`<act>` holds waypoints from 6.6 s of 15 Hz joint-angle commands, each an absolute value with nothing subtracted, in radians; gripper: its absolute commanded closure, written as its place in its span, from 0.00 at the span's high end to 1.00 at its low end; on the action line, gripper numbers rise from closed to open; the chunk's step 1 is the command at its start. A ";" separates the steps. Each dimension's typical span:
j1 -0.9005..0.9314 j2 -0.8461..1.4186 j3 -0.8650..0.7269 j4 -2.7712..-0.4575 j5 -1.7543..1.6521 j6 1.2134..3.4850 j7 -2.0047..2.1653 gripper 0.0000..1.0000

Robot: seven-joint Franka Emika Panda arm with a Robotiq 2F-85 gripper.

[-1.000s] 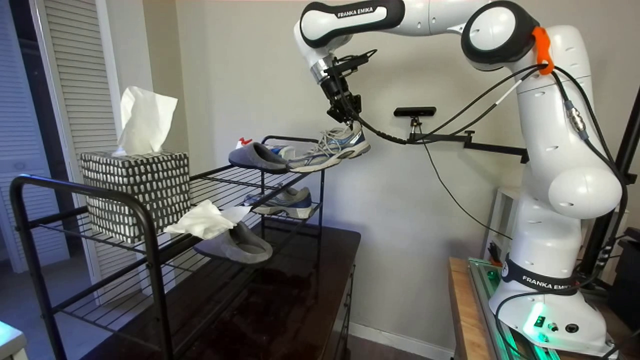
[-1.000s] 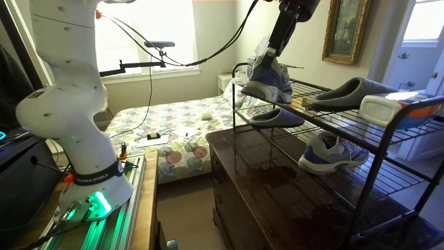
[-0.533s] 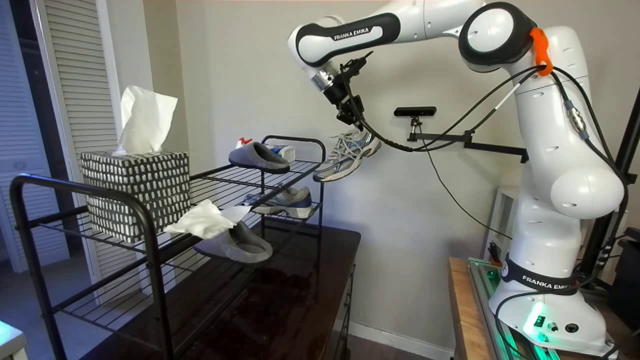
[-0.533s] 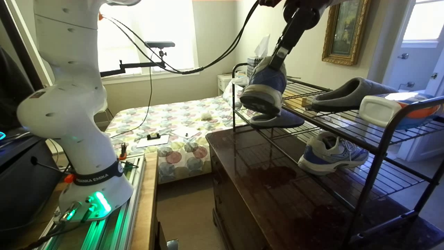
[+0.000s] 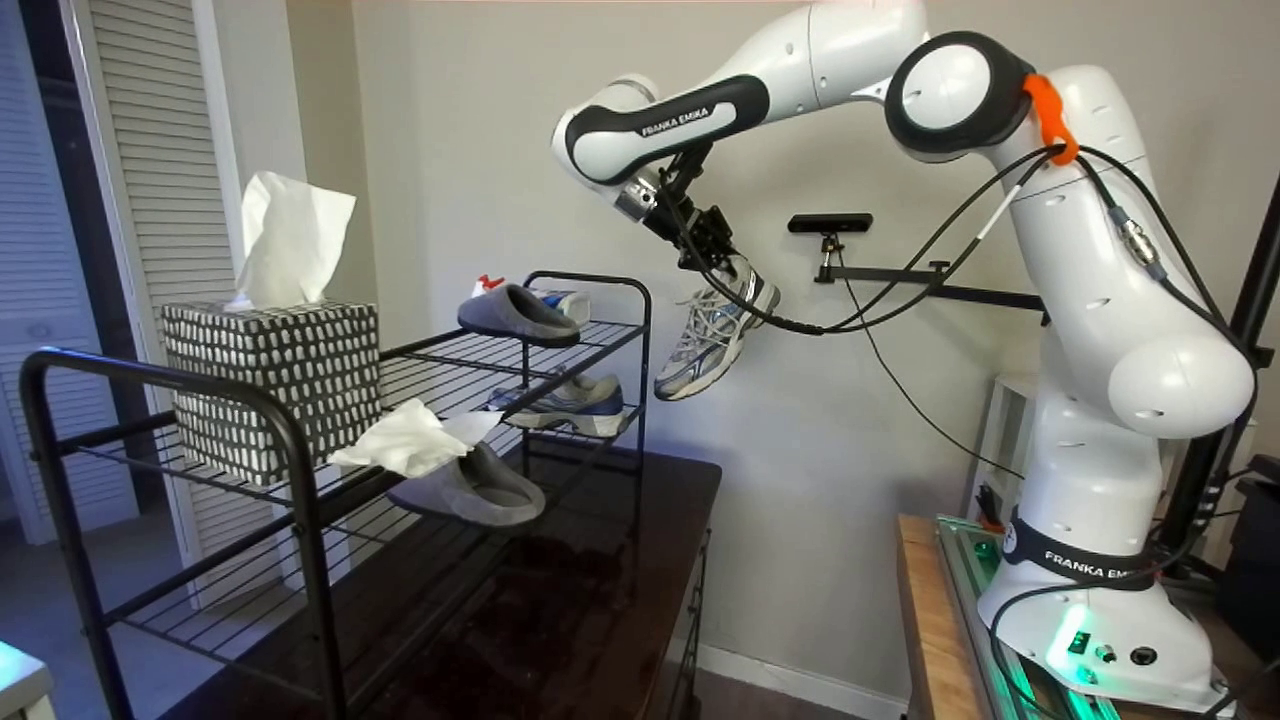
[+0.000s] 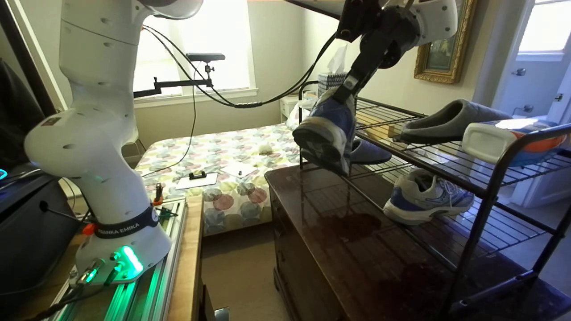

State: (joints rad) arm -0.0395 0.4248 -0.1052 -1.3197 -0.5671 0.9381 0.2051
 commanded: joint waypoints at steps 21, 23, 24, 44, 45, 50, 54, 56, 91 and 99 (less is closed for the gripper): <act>-0.092 0.097 -0.213 -1.722 0.103 1.100 0.750 0.05; -0.089 0.076 -0.199 -1.760 0.059 1.143 0.769 0.05; -0.090 0.064 -0.192 -1.779 0.050 1.174 0.767 0.05; -0.096 0.023 -0.138 -1.995 0.092 1.723 1.088 0.05; -0.096 0.028 -0.136 -1.997 0.090 1.741 1.086 0.05; -0.093 0.020 -0.128 -2.038 0.056 1.836 1.038 0.05; -0.094 0.011 -0.124 -2.095 0.058 1.928 1.006 0.05; -0.096 0.008 -0.124 -2.129 0.075 1.983 1.001 0.05; -0.083 0.156 -0.099 -2.160 0.287 2.344 0.957 0.05; -0.069 0.154 -0.097 -2.133 0.261 2.349 0.979 0.05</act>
